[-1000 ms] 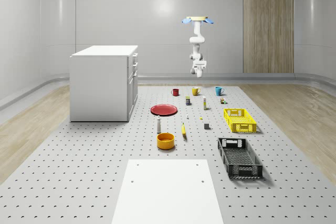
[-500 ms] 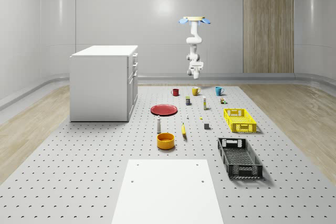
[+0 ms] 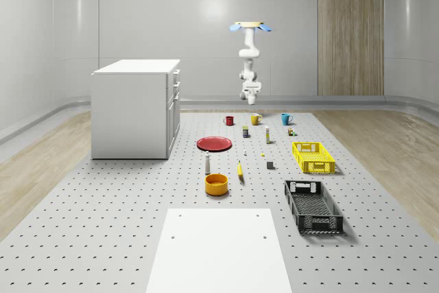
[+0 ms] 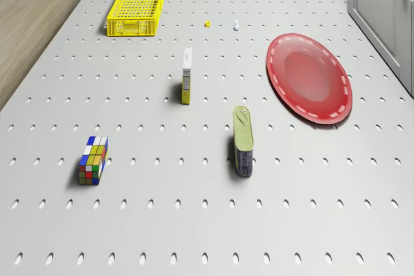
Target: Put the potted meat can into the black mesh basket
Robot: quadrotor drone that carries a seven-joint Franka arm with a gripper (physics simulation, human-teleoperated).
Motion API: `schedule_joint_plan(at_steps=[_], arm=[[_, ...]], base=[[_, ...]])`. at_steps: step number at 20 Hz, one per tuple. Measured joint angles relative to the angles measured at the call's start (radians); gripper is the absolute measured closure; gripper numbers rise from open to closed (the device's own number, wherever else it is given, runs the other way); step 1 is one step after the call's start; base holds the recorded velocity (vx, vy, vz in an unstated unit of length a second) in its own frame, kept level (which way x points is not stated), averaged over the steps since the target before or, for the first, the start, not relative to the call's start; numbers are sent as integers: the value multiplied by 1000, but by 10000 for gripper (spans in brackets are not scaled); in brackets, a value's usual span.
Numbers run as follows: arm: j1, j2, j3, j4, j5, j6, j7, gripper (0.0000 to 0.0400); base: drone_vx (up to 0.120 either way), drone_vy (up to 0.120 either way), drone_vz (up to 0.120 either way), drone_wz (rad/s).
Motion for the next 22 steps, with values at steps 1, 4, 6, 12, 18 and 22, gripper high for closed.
schedule_joint_plan(at_steps=[1,4,6,12,18,22], arm=[[0,-1,0,0,0,1,0,0],[-1,-2,1,-2,-1,3,0,0],[-1,-3,2,-3,-3,4,0,0],[-3,-6,8,-6,-10,9,1,0],[-8,-10,23,-10,-31,14,4,0],[-15,-12,45,-13,-63,17,8,0]], base=[[120,-120,0,0],[120,-120,0,0],[120,-120,0,0],[120,-120,0,0],[120,-93,0,0],[120,0,0,0]])
